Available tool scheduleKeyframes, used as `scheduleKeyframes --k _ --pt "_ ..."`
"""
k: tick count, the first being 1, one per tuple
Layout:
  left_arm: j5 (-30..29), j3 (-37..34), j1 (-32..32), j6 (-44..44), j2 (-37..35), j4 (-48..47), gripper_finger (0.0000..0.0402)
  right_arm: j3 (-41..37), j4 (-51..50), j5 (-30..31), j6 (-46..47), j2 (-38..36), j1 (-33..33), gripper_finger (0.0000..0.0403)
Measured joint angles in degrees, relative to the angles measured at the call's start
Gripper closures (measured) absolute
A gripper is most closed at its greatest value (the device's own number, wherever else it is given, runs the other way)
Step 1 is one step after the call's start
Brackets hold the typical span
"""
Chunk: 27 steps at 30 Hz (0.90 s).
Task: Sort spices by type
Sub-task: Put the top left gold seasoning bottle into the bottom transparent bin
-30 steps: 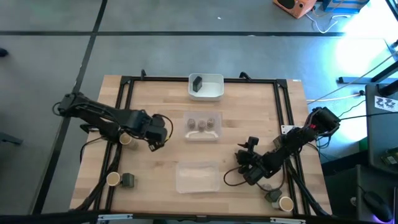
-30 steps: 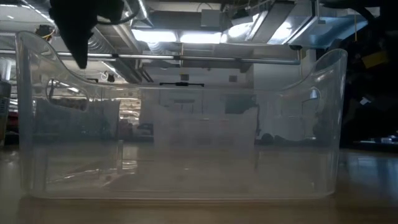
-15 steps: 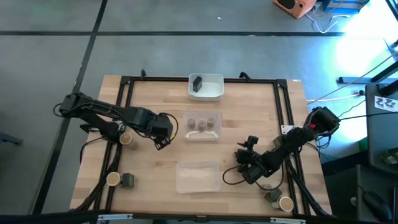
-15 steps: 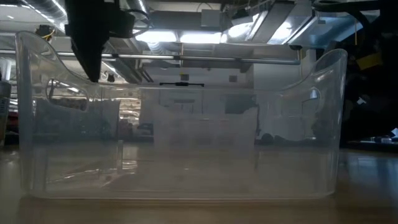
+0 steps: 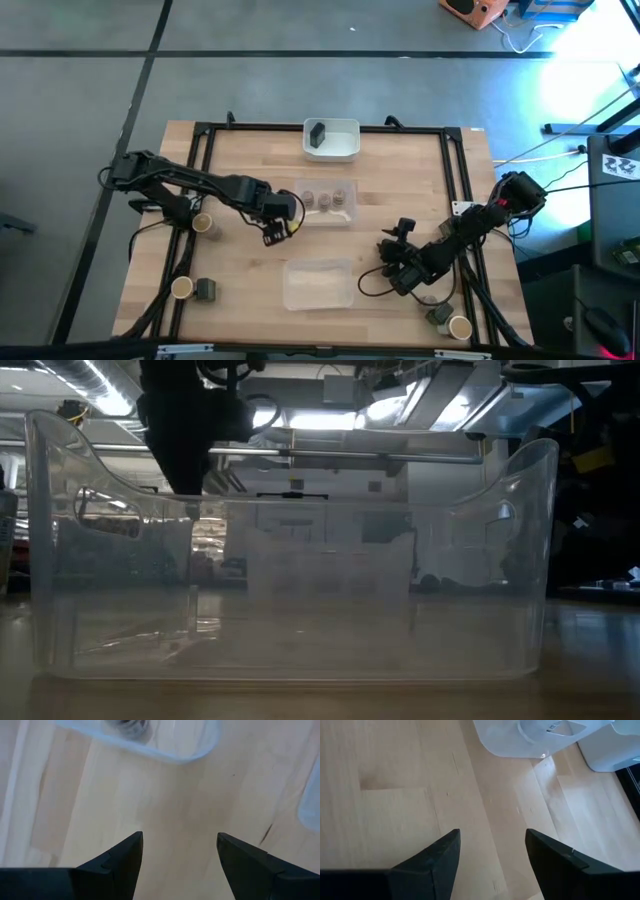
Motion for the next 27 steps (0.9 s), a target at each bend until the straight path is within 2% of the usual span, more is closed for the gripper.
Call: scheduleKeyframes --k 15,18,27 --pt "-0.62 0.00 0.08 -2.82 0.00 2.98 0.0162 0.00 -0.05 1.18 -0.09 0.00 0.00 0.0178" --pt "-0.46 0.00 0.07 -4.15 0.00 2.71 0.0136 0.00 -0.05 0.94 -0.07 0.00 0.00 0.0178" --pt "0.02 0.00 -0.10 -3.85 0.00 2.80 0.0015 0.00 -0.07 0.92 -0.06 0.00 0.00 0.0178"
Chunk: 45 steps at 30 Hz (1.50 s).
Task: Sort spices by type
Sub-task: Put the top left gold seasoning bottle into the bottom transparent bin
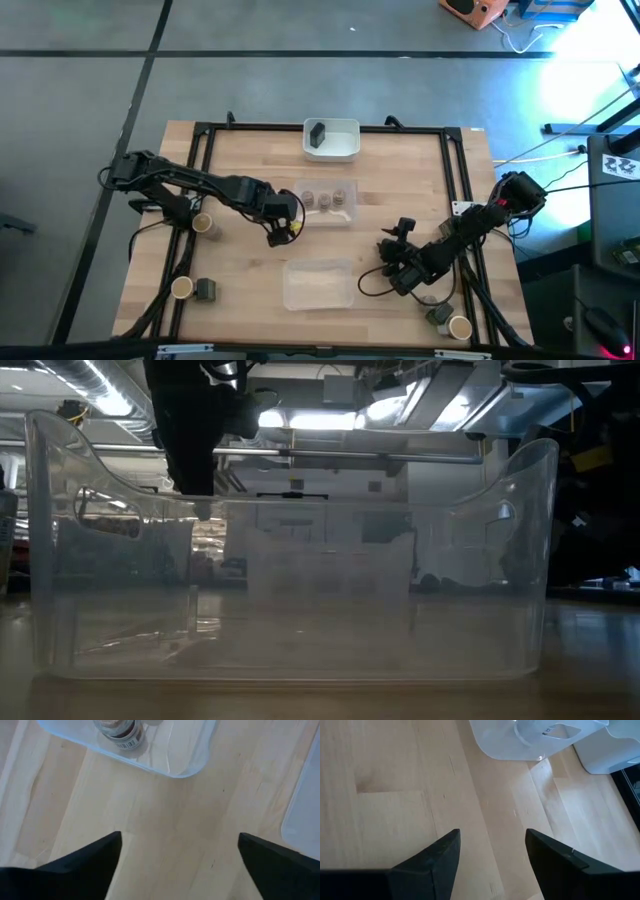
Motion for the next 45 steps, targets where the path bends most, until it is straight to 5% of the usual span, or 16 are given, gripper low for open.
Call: scheduleKeyframes --k 18,27,36,45 --pt "-0.11 0.00 0.08 2.44 0.00 -0.83 0.0008 0.00 -0.02 0.36 0.02 0.00 0.00 0.0178" --pt "1.03 0.00 -2.21 -2.77 -2.61 -17.31 0.0009 0.00 0.00 0.44 0.02 0.00 0.00 0.0178" --pt "0.59 0.02 -9.87 -13.05 -9.92 -29.11 0.0009 0.00 0.32 0.50 0.19 0.00 0.00 0.0178" --pt "0.42 0.02 -18.23 -14.14 -11.39 -37.93 0.0009 0.00 2.51 0.54 0.24 0.00 0.00 0.0178"
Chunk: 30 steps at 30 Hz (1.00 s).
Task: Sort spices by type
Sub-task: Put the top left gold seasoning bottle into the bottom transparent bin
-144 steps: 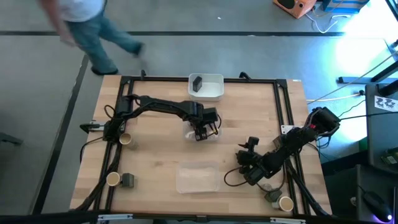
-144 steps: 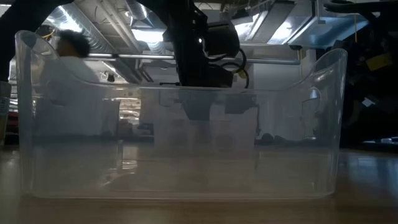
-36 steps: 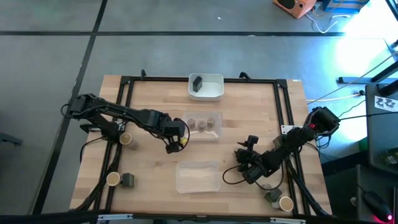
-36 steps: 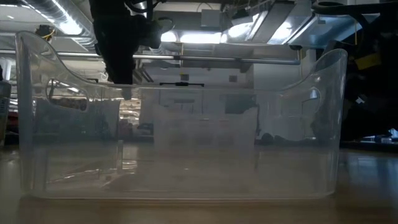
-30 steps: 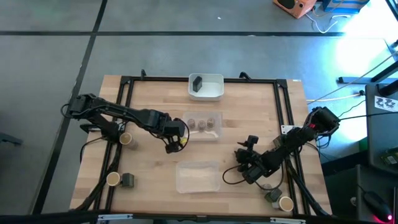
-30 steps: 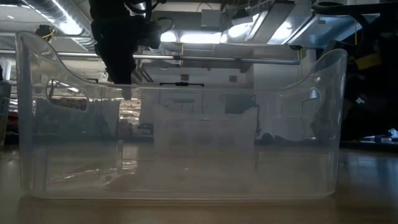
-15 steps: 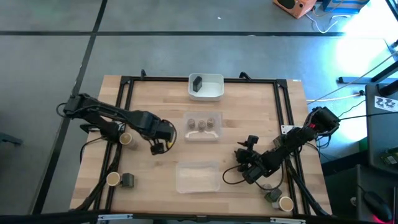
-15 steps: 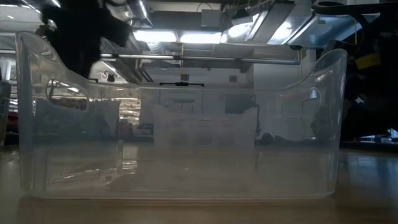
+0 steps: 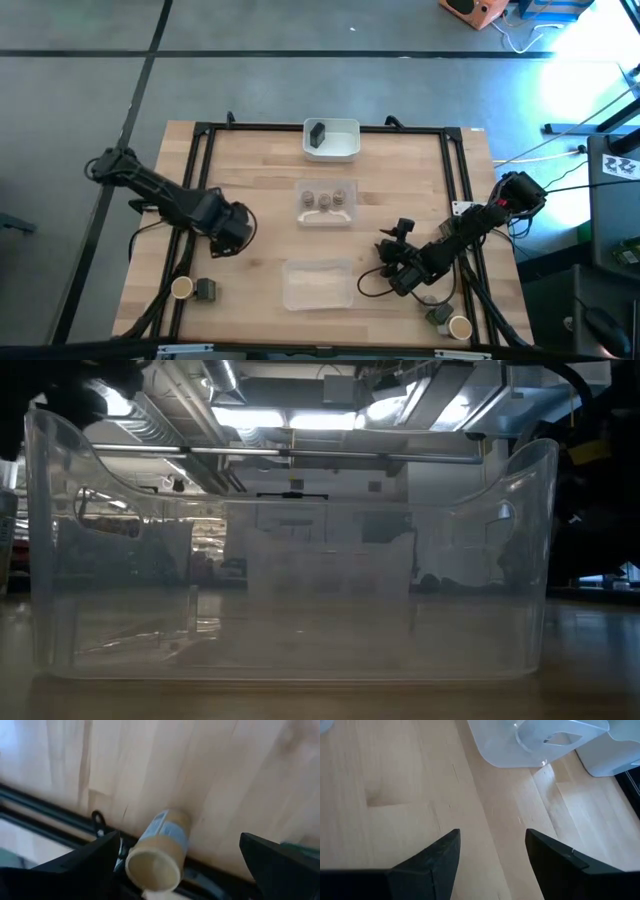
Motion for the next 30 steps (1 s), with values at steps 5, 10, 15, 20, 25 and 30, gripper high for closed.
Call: scheduleKeyframes --k 5,10,15,20,25,30 --pt "0.19 0.00 -3.12 -2.85 0.00 -2.16 0.0009 0.00 0.14 0.02 0.00 0.00 0.00 0.0178" --pt "-0.12 0.00 -6.01 -5.34 -0.02 -2.07 0.0009 0.00 0.16 0.04 0.00 0.00 0.00 0.0178" --pt "-1.76 -0.06 -7.44 -7.22 -0.02 -2.03 0.0009 0.00 0.41 -0.02 -0.01 0.00 0.00 0.0178" --pt "-1.72 -3.35 -8.34 -8.45 -0.32 -2.01 0.0009 0.00 0.70 -0.04 -0.01 0.00 0.00 0.0178" --pt "-1.38 -6.79 -9.16 -9.61 -0.66 -1.96 0.0009 0.00 0.72 -0.06 0.00 0.00 0.00 0.0178" --pt "-1.33 -9.65 -9.16 -8.84 -1.22 -2.00 0.0009 0.00 0.81 0.18 -0.02 0.00 0.00 0.0178"
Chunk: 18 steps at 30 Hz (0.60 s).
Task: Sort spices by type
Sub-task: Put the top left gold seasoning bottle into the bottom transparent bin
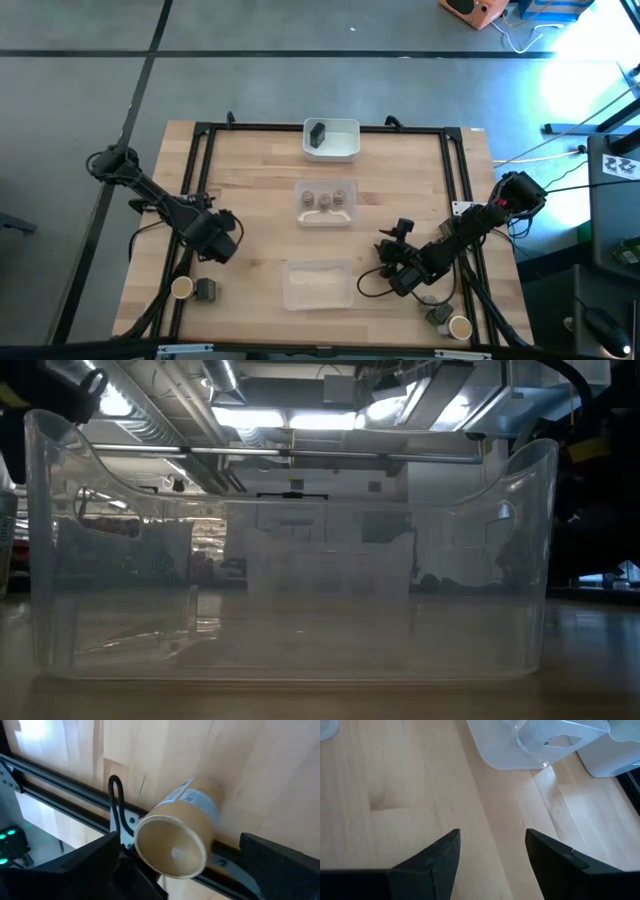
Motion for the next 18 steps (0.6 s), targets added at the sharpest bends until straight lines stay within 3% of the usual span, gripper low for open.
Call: scheduleKeyframes --k 18 --pt "0.90 -7.13 0.07 2.15 -1.67 6.27 0.0009 0.00 1.87 0.78 -1.61 0.00 0.00 0.0178"
